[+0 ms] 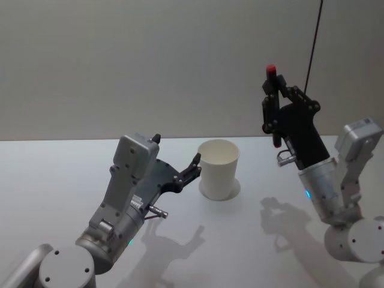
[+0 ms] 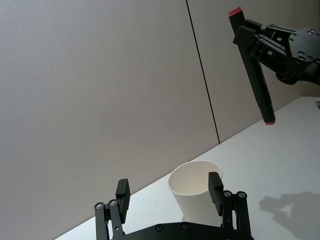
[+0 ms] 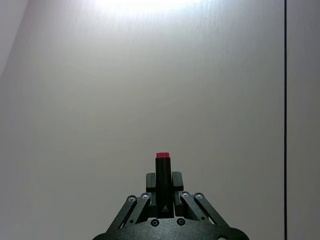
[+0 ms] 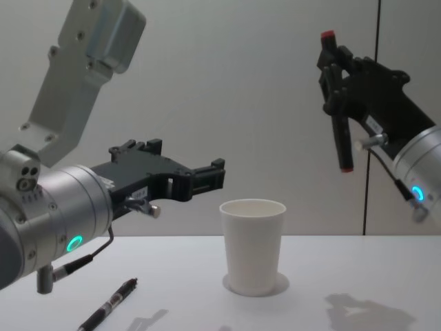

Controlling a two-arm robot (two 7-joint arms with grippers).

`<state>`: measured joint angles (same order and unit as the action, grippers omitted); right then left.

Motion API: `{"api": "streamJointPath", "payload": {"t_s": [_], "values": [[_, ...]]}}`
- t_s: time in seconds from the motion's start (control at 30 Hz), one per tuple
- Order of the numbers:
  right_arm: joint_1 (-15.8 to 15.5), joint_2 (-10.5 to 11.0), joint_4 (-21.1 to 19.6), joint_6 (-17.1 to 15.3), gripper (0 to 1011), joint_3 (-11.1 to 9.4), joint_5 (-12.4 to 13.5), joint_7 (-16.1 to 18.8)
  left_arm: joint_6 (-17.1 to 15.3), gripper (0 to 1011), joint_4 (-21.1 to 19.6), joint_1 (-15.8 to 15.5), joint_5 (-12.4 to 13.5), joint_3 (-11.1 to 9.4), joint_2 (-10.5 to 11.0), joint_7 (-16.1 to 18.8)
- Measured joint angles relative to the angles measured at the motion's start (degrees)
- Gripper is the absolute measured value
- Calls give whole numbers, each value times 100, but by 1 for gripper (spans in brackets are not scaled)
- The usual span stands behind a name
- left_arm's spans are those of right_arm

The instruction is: Place the pen into the pen holder.

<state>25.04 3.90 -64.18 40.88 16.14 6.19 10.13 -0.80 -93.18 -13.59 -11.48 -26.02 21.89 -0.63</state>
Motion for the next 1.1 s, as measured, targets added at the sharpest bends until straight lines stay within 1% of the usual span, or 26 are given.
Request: {"api": "streamJointPath", "payload": {"t_s": [0.13, 0.2, 0.27, 0.3, 0.37, 0.4, 0.5, 0.53, 0.6, 0.63, 0.7, 0.8, 0.83, 0.87, 1.03, 1.1], "values": [[55, -60, 173, 190, 167, 29, 167, 84, 0, 1003, 0, 0, 0, 0, 0, 0], [119, -122, 366, 345, 168, 60, 362, 190, 0, 1003, 0, 0, 0, 0, 0, 0], [150, -150, 457, 419, 167, 71, 488, 257, 0, 1003, 0, 0, 0, 0, 0, 0], [190, -183, 571, 485, 167, 84, 606, 326, 0, 1003, 0, 0, 0, 0, 0, 0], [226, -213, 670, 546, 167, 93, 721, 398, 0, 1003, 0, 0, 0, -1, 0, 0], [265, -243, 780, 610, 167, 103, 862, 486, 0, 1003, 0, 0, 0, 0, 0, 0], [336, -291, 955, 687, 167, 113, 1042, 610, 0, 1003, 0, 0, 0, 0, 0, 0], [382, -321, 1071, 750, 167, 120, 1174, 704, 0, 1003, 0, 0, 0, 0, 0, 0], [430, -351, 1187, 802, 167, 127, 1284, 787, 0, 1003, 0, 0, 0, 0, 0, 0], [491, -388, 1326, 860, 167, 134, 1405, 872, 0, 1003, 0, 0, 0, 0, 0, 0], [546, -419, 1444, 912, 167, 139, 1503, 965, 0, 1003, 0, 0, 0, 0, 0, 0], [682, -499, 1751, 1029, 167, 154, 1714, 1144, 0, 1003, 0, 0, 0, 0, 0, 0], [682, -499, 1751, 1029, 167, 154, 1714, 1144, 0, 1003, 0, 0, 0, 0, 0, 0], [732, -529, 1861, 1075, 167, 158, 1804, 1223, 0, 1003, 0, 0, 0, 0, 0, 0], [911, -631, 2255, 1208, 167, 173, 2022, 1428, 0, 1003, 0, 0, 0, 0, 0, 0], [961, -657, 2362, 1239, 167, 176, 2068, 1473, 0, 1003, 0, 0, 0, 0, 0, 0]]}}
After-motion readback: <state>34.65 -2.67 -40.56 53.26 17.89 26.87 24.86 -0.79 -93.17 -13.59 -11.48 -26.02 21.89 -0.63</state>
